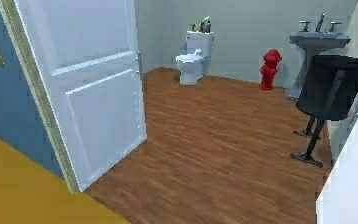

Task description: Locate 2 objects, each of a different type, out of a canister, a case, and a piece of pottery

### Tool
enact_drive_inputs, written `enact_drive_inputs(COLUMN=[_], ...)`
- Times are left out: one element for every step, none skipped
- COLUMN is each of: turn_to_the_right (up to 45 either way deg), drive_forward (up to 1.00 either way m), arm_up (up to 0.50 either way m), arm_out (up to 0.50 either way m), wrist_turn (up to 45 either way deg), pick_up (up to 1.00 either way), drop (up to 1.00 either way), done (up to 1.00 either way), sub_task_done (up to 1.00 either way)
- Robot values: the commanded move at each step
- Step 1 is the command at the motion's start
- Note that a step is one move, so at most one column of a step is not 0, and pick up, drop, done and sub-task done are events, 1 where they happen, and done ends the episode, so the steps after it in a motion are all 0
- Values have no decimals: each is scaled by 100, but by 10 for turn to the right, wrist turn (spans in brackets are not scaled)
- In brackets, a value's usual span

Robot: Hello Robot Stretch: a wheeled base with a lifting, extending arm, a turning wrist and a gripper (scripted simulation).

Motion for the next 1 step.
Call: enact_drive_inputs(turn_to_the_right=[-450], drive_forward=[0], arm_up=[0], arm_out=[0], wrist_turn=[0], pick_up=[0], drop=[0], done=[0], sub_task_done=[0])
